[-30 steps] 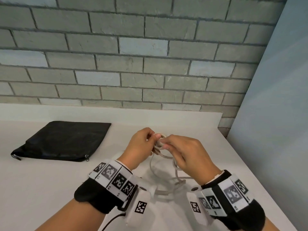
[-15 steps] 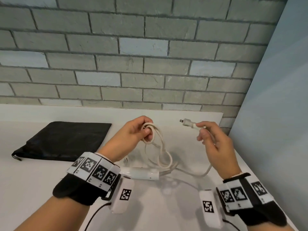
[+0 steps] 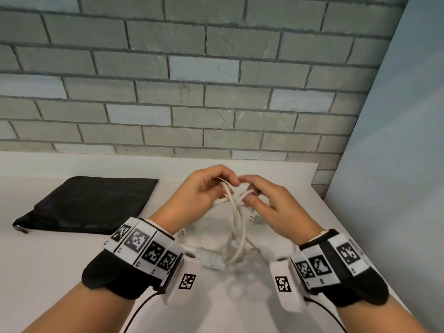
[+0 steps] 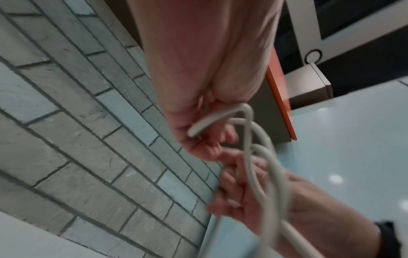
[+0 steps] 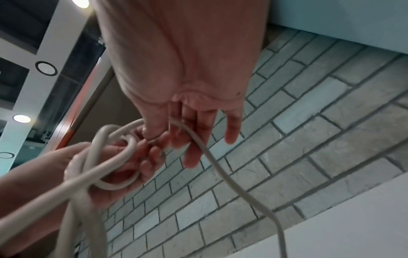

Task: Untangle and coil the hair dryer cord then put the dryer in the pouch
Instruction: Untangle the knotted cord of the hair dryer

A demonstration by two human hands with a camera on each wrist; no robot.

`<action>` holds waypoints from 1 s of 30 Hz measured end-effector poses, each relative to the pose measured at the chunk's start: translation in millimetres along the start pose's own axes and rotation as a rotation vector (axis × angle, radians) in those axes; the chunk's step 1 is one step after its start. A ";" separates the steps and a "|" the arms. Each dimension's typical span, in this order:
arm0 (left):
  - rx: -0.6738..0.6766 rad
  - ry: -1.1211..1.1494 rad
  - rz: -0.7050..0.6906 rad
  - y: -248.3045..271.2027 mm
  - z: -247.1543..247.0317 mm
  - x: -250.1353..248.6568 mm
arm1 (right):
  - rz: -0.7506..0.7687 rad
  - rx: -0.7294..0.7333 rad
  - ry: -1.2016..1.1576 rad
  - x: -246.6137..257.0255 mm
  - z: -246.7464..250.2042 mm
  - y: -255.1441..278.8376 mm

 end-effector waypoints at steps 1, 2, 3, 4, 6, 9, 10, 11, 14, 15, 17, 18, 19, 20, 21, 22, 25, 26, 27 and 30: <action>-0.075 -0.020 0.032 -1.8 5.0 3.9 | -0.014 0.009 -0.041 2.2 3.5 0.5; -0.141 -0.064 0.052 -3.0 10.3 8.0 | -0.024 0.028 -0.093 3.9 6.6 2.1; -0.188 -0.114 0.065 -4.2 14.2 10.5 | -0.036 0.055 -0.158 6.3 8.6 4.1; -0.216 -0.151 0.070 -4.8 16.5 11.6 | -0.046 0.075 -0.218 7.9 9.4 5.4; -0.224 -0.205 0.036 -5.3 14.1 7.7 | -0.068 0.089 -0.266 9.0 7.8 5.8; -0.143 -0.236 -0.096 -9.3 -0.1 -5.7 | -0.116 0.166 -0.207 8.8 -6.1 4.7; -0.110 -0.224 -0.116 -10.8 -5.6 -8.3 | -0.147 0.224 -0.216 7.9 -11.8 4.8; -0.076 -0.213 -0.124 -12.1 -10.5 -9.7 | -0.183 0.287 -0.243 8.9 -16.2 5.1; 0.030 -0.151 -0.140 -11.4 -21.9 -11.2 | -0.236 0.389 -0.317 7.4 -22.7 8.0; 0.053 -0.127 -0.152 -10.0 -23.6 -10.8 | -0.241 0.397 -0.325 7.7 -21.9 8.9; 0.028 -0.112 -0.151 -9.9 -20.5 -6.8 | -0.241 0.388 -0.335 6.9 -19.3 10.2; -0.009 -0.115 -0.125 -9.4 -16.6 -3.4 | -0.242 0.367 -0.350 5.7 -17.4 10.4; -0.053 -0.109 -0.062 -8.6 -12.9 0.4 | -0.250 0.334 -0.378 4.2 -15.1 10.2; -0.060 -0.113 0.027 -7.0 -10.0 4.1 | -0.254 0.295 -0.421 1.9 -12.4 10.0; -0.008 -0.138 0.122 -5.2 -8.8 6.1 | -0.255 0.258 -0.469 -0.1 -9.5 9.3; 0.094 -0.167 0.198 -1.6 -10.4 7.9 | -0.253 0.223 -0.509 -2.5 -6.7 8.5; 0.219 -0.027 0.247 7.9 -19.7 7.8 | -0.241 0.178 -0.593 -8.4 -4.0 5.8; 0.165 0.029 0.233 8.1 -19.2 6.5 | -0.243 0.181 -0.644 -10.2 -4.6 4.7; 0.086 0.095 0.233 7.4 -17.1 7.1 | -0.254 0.182 -0.705 -12.9 -5.2 3.4; -0.200 0.423 0.292 3.7 -2.7 14.0 | -0.341 0.108 -0.908 -25.5 -1.4 0.0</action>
Point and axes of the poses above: each hand's wrist, its own y-axis away from the middle knuckle, its own z-axis out of the back of the hand, x = y × z, the point moved 2 cm from there along -y, towards the middle knuckle, and after that the axes turned 10 degrees about -z, right-handed, at the moved point
